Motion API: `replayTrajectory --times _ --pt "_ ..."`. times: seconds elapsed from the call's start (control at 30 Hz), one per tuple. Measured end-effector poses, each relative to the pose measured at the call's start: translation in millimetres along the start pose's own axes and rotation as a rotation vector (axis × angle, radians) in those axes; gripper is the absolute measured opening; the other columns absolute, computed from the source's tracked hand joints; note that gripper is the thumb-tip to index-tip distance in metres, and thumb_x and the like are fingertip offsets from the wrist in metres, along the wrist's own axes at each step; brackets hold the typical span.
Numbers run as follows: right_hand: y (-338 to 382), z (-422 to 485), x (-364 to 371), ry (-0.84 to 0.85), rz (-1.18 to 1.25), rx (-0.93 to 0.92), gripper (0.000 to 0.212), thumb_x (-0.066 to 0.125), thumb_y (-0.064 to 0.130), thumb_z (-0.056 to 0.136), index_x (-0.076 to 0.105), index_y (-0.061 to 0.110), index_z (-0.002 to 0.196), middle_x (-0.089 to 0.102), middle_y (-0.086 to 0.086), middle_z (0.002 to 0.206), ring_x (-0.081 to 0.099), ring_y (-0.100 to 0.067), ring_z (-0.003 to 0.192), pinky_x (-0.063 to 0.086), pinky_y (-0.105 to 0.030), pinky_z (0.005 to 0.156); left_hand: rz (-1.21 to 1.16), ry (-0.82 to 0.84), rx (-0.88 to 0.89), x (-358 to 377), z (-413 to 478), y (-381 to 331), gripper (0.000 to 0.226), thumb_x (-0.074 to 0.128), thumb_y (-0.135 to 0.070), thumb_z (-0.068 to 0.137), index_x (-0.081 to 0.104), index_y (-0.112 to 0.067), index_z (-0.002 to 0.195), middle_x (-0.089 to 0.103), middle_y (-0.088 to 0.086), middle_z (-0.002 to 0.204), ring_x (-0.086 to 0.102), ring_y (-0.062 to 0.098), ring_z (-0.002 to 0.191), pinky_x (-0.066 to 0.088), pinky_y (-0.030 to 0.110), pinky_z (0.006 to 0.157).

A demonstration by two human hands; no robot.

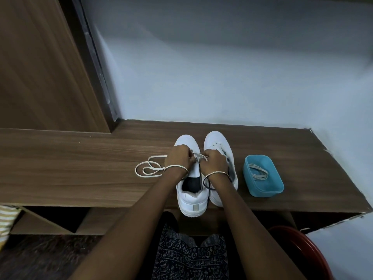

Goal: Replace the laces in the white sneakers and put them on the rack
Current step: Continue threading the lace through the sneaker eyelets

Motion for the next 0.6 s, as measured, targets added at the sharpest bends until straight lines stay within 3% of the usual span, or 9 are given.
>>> replayTrajectory --times 0.3,0.6 --pt "-5 6 6 0.029 0.015 -0.004 0.018 0.062 0.025 0.092 0.077 0.015 0.095 0.073 -0.014 0.096 0.064 -0.036 0.097 0.045 -0.03 0.076 -0.039 -0.066 -0.002 -1 -6 3 0.023 0.059 -0.029 0.087 0.07 -0.009 0.091 0.069 0.014 0.095 0.062 0.034 0.092 0.043 0.034 0.068" --pt "-6 4 6 0.058 0.051 -0.006 0.025 0.059 0.022 0.093 0.076 0.02 0.11 0.074 -0.008 0.11 0.064 -0.032 0.107 0.05 -0.035 0.091 -0.052 -0.101 -0.013 3 -12 1 0.025 0.051 -0.025 0.093 0.066 -0.005 0.096 0.066 0.016 0.099 0.061 0.036 0.095 0.042 0.038 0.07"
Point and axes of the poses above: each hand's wrist, its own z-axis towards the middle knuckle, its own x-axis out of the palm, y = z × x, the point moved 8 cm from there along z, towards the middle knuckle
